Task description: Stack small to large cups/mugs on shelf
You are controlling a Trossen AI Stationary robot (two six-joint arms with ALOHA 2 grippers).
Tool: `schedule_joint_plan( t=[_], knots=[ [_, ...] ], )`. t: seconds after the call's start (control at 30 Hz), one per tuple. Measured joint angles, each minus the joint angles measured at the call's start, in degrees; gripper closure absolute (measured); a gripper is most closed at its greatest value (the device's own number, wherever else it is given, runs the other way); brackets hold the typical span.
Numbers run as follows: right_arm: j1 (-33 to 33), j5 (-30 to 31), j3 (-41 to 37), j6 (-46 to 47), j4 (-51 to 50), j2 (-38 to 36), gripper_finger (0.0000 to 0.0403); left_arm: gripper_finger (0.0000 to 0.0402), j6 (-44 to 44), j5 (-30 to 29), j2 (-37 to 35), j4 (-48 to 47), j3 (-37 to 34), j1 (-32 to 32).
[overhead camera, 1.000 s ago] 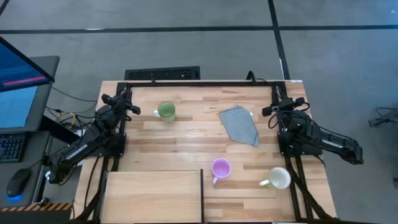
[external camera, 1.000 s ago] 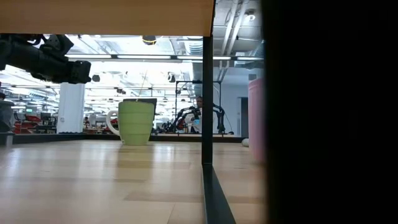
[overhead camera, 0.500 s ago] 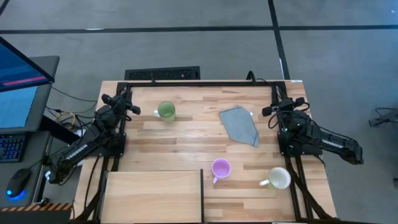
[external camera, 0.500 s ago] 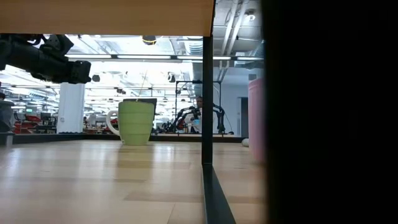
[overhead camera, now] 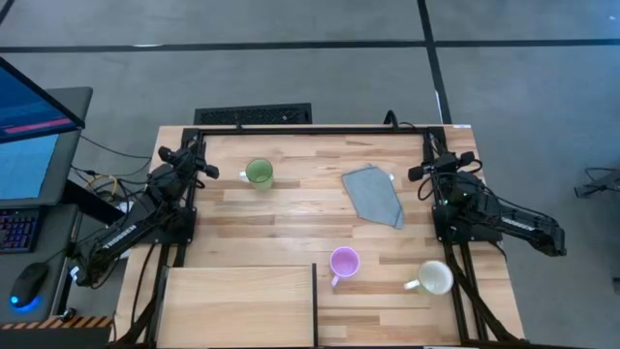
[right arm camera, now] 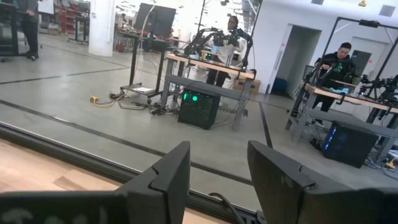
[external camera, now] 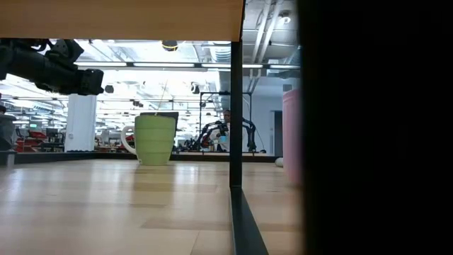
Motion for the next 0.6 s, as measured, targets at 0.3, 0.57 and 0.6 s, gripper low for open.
schedule_joint_plan(
  t=[0.3,0.57,0.6],
  knots=[
    [0.00,-0.01,0.00,-0.01,0.01,0.01,0.0221,0.0324,0.00,0.00,-0.01,-0.01,0.01,0.00],
    [0.00,0.00,0.00,0.00,-0.01,0.01,0.0221,0.0324,-1.36,0.08,0.00,0.05,0.00,0.00],
    [0.00,0.01,0.01,0.01,0.01,-0.01,0.0221,0.0324,-2.09,0.09,0.00,0.05,0.00,0.00]
  ],
)
